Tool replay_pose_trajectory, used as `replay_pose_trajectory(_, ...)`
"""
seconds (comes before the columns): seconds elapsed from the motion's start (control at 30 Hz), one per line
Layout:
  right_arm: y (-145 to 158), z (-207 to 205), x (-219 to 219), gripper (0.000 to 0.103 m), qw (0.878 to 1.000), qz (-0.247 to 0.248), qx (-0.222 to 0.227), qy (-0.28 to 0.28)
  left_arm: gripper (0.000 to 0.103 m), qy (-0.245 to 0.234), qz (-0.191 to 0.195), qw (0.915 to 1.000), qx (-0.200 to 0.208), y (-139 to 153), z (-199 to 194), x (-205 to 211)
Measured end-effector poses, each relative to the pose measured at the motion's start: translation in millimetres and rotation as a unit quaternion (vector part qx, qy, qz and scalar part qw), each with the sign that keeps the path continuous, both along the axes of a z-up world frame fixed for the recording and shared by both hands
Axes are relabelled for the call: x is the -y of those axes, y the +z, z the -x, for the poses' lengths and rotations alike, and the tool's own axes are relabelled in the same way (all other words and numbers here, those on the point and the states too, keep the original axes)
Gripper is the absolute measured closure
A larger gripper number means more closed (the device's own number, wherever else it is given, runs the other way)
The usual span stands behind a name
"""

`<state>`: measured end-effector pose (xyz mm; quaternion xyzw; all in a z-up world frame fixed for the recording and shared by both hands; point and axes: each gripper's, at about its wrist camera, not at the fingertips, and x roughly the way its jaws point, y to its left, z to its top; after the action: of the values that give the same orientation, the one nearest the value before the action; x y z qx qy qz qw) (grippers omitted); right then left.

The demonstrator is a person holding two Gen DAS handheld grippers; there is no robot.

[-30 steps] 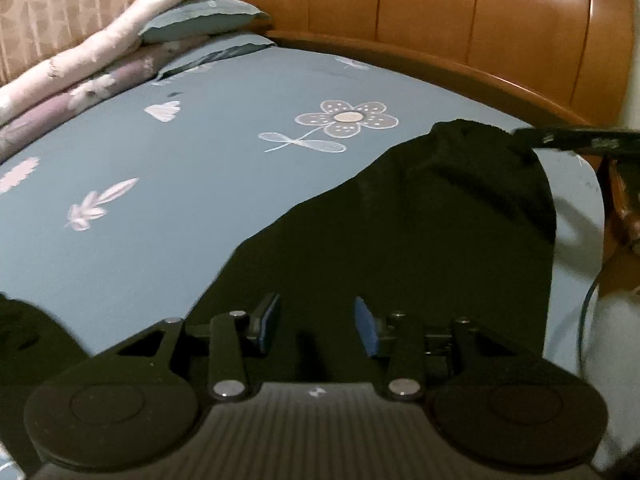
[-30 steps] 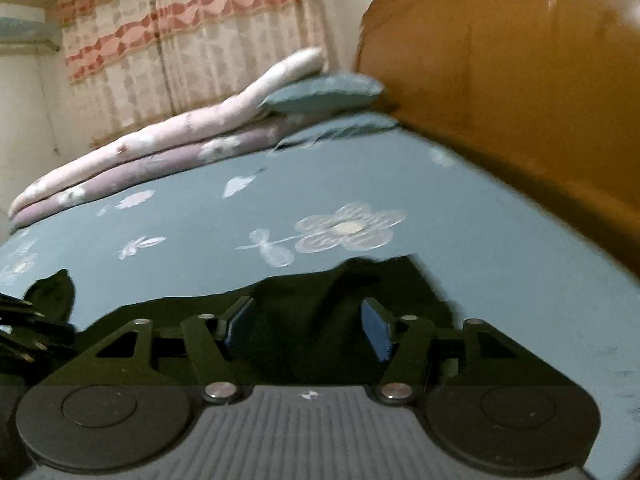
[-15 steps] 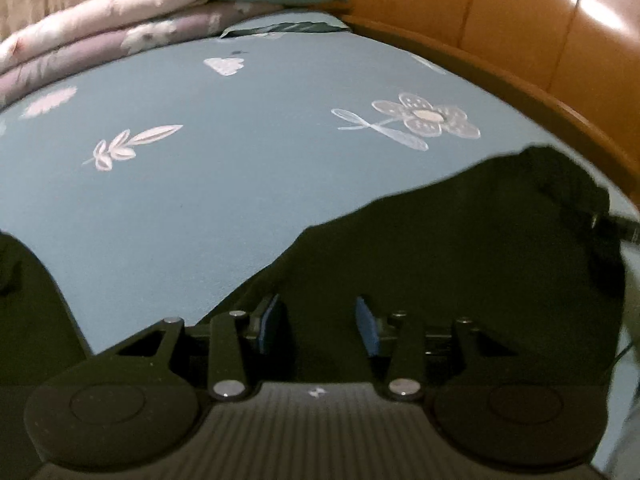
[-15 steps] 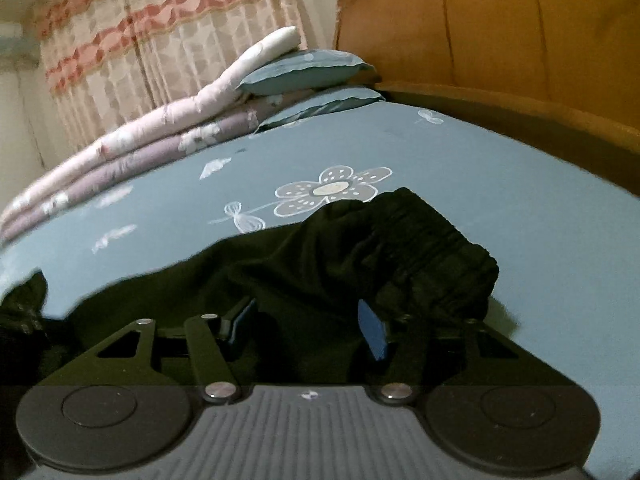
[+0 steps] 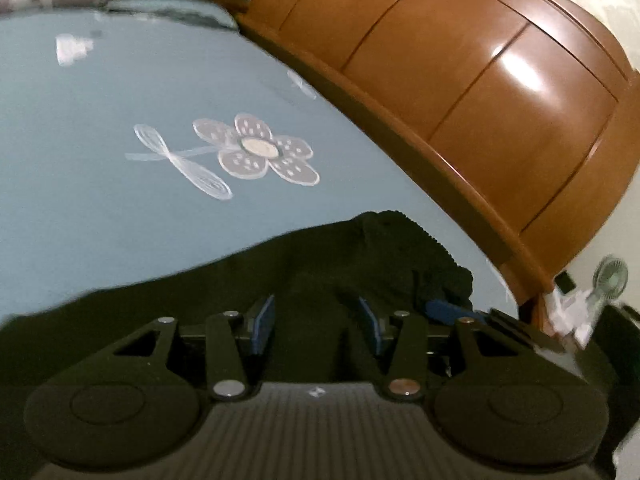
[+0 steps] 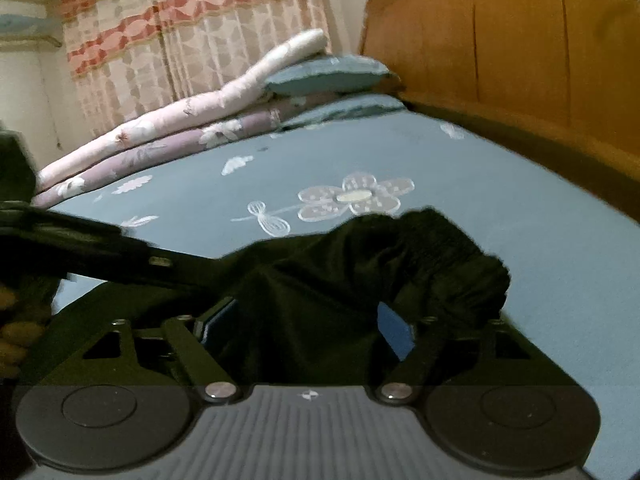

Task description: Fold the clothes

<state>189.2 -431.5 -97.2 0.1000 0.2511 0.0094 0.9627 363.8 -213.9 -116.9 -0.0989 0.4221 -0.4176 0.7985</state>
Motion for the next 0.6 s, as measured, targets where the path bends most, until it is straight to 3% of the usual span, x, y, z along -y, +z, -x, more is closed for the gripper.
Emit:
replay_pose_trajectory(0.13,-8.4,-2.2,7.9,0.014,0.999,-0.002,-0.043,-0.004,0.055,0.037,-0.003,0.9993,-0.011,-21.2,-14.0,0.4)
replay_pose_trajectory(0.3,-12.7,2.2,14.8,0.014,0.998,-0.008,-0.063,0.008,0.058,0.055,-0.021,0.9982,-0.012,-8.5,-17.0,5.7)
replay_pose_trajectory(0.43,-4.5,12.7,15.9,0.014,0.999,-0.011,-0.029,0.009,0.053,0.023,0.027,0.9993,0.012,17.4,-6.5,16.4)
replay_pose_trajectory(0.6,9.4,35.0,37.4,0.014,0.997,-0.059,0.044,-0.027,0.052,0.007,0.019,0.9992,0.035,25.7,0.6,38.7)
